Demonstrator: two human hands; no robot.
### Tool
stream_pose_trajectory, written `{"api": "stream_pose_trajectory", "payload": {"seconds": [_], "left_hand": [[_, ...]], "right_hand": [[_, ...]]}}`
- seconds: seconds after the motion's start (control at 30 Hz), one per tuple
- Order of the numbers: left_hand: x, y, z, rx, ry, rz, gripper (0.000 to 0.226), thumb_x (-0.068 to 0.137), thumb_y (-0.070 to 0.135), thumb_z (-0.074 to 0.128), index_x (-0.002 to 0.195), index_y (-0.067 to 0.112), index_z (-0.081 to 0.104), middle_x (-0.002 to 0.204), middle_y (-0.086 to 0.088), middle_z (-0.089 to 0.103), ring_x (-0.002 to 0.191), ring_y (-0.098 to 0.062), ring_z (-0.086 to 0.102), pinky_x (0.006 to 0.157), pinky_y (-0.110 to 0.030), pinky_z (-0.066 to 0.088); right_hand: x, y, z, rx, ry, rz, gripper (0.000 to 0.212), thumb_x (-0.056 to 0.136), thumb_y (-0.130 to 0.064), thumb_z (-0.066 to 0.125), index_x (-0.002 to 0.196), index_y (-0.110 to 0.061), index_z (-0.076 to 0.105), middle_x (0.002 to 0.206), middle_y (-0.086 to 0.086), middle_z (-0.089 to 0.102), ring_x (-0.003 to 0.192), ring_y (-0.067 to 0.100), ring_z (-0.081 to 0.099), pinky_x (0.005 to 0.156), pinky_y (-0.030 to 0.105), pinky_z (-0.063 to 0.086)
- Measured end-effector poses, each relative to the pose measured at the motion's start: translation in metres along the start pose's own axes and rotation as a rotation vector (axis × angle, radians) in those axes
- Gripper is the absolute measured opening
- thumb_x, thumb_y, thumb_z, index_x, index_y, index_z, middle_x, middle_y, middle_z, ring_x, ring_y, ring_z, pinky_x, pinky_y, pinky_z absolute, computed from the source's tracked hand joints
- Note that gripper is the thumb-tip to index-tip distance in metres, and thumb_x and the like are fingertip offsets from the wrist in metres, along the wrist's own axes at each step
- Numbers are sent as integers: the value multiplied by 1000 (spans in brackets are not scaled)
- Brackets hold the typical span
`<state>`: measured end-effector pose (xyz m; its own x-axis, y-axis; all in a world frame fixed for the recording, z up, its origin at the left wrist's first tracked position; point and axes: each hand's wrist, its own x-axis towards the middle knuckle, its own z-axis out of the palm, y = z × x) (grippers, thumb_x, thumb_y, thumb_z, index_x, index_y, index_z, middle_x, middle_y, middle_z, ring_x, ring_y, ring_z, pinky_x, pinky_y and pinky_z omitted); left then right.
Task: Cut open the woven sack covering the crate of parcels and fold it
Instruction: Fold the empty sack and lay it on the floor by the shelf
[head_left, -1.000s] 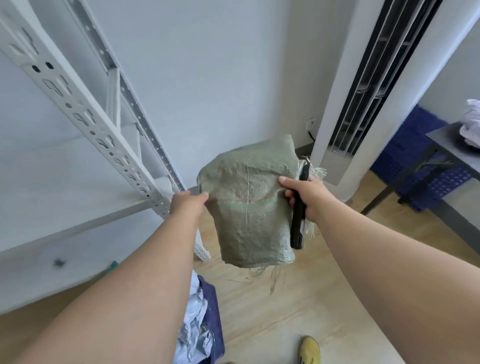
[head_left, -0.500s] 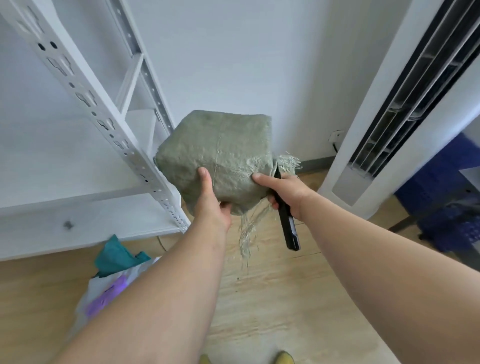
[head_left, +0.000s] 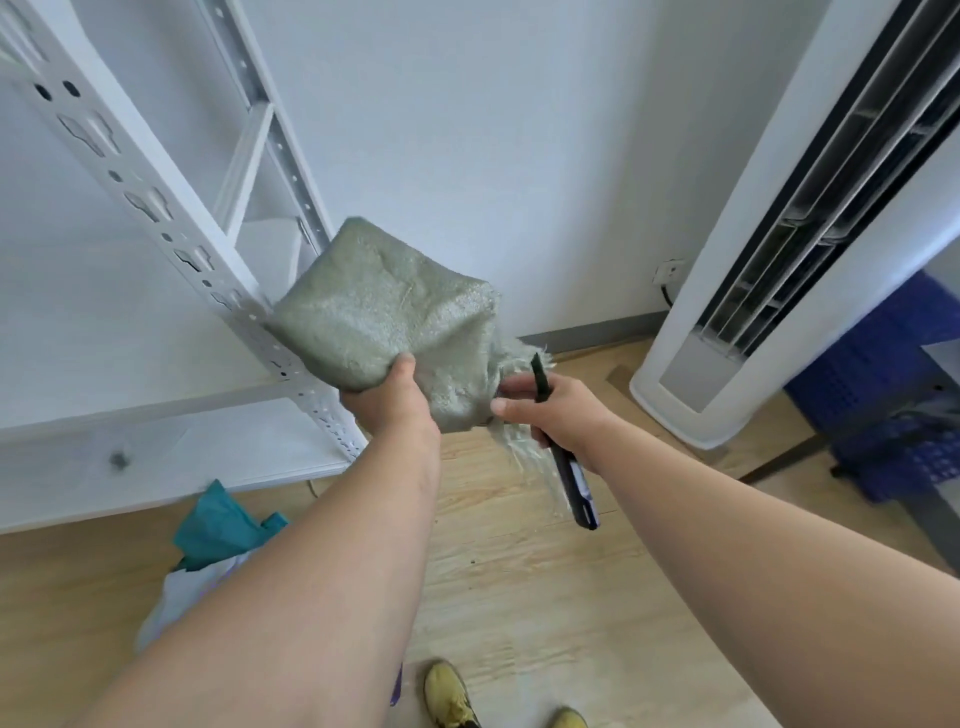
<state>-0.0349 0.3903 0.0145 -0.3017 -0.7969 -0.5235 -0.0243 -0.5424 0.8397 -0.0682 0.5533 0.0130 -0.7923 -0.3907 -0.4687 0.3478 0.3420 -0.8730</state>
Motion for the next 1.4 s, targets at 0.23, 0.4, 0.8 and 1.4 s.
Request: {"api": "stream_pose_trajectory", "payload": {"seconds": [0.23,0.4,0.8,1.4], "left_hand": [[43,12,2,477,-189,389,56,71,25,76,121,21,50,104,7,63,97,-23,64,88,-32,50],[41,20,25,311,-390,107,52,72,14,78,120,14,57,109,-6,69,96,-27,67,89,-46,54],[93,53,49,486,-764,-216,13,87,13,65,99,13,67,84,-4,76,72,-17,73,59,-28,56],[173,-107,73,620,-322,-494,62,70,35,84,119,7,59,109,-10,70,97,-24,68,74,-34,57]], "right_hand": [[15,-4,-5,-105,408,29,13,80,-30,69,84,-18,68,73,1,68,51,10,55,58,30,52],[30,-42,17,-39,134,-158,24,85,-29,70,109,-27,70,81,-5,67,48,5,52,48,19,46],[104,-30,-10,-72,364,136,68,64,-53,82,117,-16,61,90,-4,66,72,14,64,69,32,56],[288,57,-23,136,37,556,41,66,-30,88,90,-6,64,37,-2,47,32,11,40,41,25,41]]}}
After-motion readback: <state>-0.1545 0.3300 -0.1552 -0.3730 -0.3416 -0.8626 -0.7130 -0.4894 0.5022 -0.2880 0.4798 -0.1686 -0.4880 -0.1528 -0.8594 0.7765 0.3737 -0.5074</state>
